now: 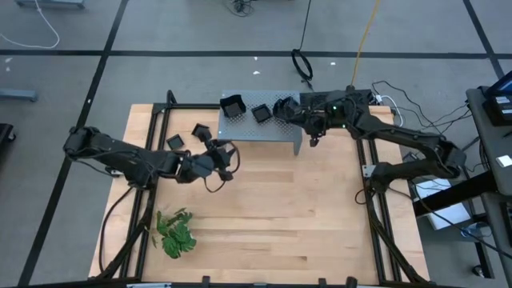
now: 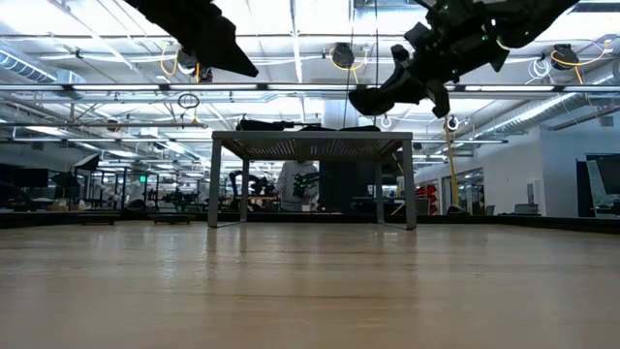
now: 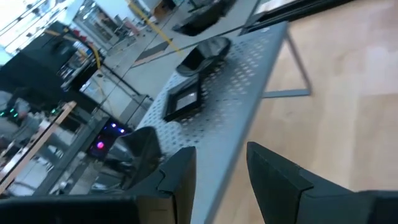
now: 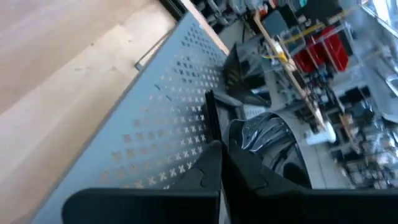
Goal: Pick & Place Mini shaped plates
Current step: Stack the black leaf shaped plate on top of the black leaf shaped plates on the shelf
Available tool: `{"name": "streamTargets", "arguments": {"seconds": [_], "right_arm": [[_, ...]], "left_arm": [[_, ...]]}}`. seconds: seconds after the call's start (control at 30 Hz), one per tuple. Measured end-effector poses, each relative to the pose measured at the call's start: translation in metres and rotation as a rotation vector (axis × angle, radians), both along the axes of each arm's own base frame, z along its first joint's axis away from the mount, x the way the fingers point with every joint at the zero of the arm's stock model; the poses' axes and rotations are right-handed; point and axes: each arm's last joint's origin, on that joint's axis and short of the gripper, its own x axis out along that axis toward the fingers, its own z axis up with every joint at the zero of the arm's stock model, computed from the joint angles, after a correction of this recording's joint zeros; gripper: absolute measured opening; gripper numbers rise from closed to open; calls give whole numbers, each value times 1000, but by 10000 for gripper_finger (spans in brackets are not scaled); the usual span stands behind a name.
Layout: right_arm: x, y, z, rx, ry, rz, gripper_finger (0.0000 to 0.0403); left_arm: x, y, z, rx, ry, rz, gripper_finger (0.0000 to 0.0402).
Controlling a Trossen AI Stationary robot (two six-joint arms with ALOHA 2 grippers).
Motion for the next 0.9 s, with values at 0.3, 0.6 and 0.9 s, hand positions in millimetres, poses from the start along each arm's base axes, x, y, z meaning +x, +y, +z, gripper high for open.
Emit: {"name": "streamTargets", "arguments": {"seconds": [0.3,0.6,0.9], "right_arm": [[11,-16,6,13,40,-11,0],[18,-25,20,50,255,32,0],[23,-31,12,24,288,16,12]], "left_arm": [[1,25,1,49,41,70,147],[1,41,1,52,53,116,147],[1,49,3,51,26,147,147]]}}
